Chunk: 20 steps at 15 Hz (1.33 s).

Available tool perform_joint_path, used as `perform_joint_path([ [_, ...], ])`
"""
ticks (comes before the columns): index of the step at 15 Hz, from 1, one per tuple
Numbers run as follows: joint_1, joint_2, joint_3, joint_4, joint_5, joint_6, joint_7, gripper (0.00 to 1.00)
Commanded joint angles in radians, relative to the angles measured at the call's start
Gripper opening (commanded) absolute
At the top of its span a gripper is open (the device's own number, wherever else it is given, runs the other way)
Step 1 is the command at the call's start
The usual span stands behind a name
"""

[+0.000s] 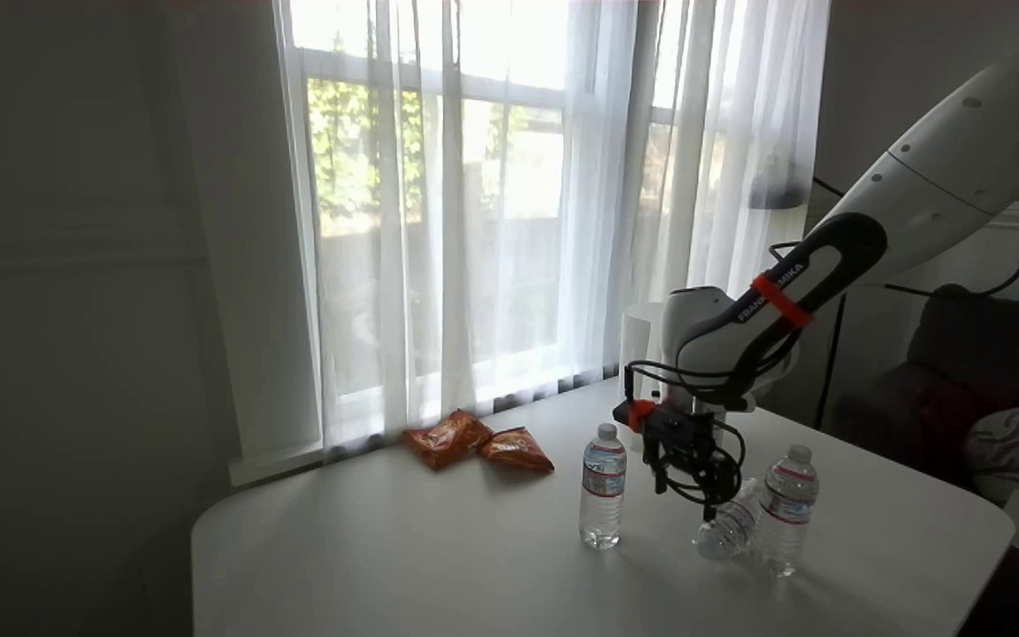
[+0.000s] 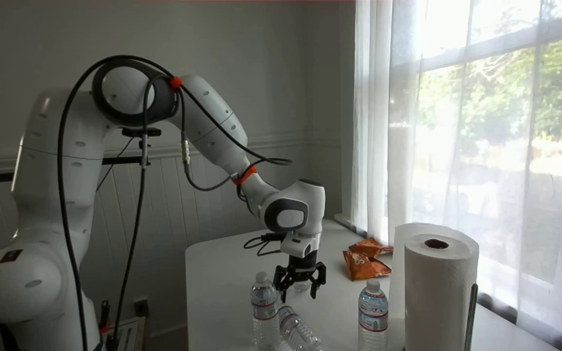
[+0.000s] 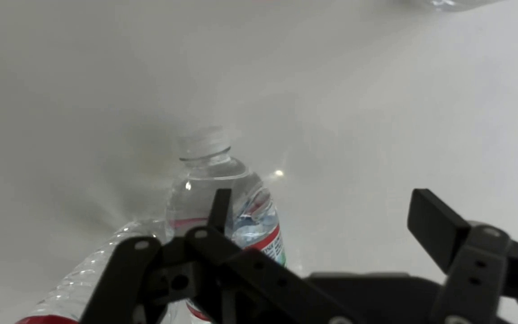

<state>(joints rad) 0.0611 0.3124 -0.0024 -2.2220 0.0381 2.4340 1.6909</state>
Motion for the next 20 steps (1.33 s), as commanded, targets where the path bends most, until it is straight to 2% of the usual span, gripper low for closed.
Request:
perform_joint_path([
  [1,0.001,-0.014,-0.002,0.004,0.052,-0.011,-0.036,1.00],
  [7,-0.002,-0.028,0.008,0.009,0.110,-0.036,-0.094,1.00],
  [12,0.010,-0.019,-0.011,-0.002,0.054,-0.044,-0.137,1.00],
  [17,0.003,-0.025,-0.001,-0.001,0.092,-0.094,-0.183,1.00],
  [20,0.015,-0.024,-0.012,-0.004,0.050,-0.119,-0.187,1.00],
])
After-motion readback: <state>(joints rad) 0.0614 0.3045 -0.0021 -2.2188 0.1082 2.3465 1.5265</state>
